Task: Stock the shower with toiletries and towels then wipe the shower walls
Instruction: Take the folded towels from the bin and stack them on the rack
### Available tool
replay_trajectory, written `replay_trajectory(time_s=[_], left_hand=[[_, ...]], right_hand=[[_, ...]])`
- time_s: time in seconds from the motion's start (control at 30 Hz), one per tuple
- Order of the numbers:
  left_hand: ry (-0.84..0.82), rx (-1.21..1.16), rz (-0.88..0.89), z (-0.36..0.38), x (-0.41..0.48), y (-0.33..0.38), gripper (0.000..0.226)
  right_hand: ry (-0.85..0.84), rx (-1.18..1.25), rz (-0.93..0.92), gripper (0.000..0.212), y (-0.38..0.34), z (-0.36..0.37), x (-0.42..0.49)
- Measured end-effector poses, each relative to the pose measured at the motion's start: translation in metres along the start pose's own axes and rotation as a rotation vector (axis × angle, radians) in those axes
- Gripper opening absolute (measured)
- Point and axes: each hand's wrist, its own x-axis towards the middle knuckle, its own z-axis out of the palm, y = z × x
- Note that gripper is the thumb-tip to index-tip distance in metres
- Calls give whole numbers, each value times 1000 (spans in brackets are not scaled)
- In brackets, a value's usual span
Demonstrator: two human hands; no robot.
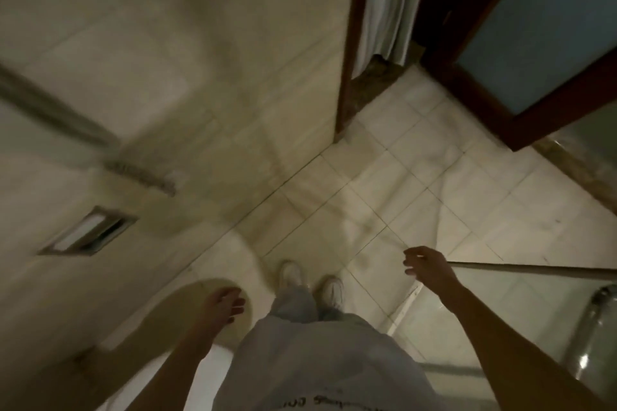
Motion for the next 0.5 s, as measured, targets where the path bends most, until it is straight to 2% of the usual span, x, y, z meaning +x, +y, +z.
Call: replay_trajectory(time_s=[0.1, 0.17, 0.3, 0.5], left_hand=[[-37, 121, -37, 8, 33, 45, 19], [-29, 198, -46, 12, 59, 81, 21], [-99, 351, 54, 40, 105, 180, 18], [-234, 719, 227, 107, 163, 347, 17]], right_hand=[[77, 90, 7, 12, -10, -29, 18], [123, 147, 73, 12, -7, -40, 32], [196, 287, 199, 11, -1, -45, 52], [291, 478, 353, 14, -1, -42, 60]])
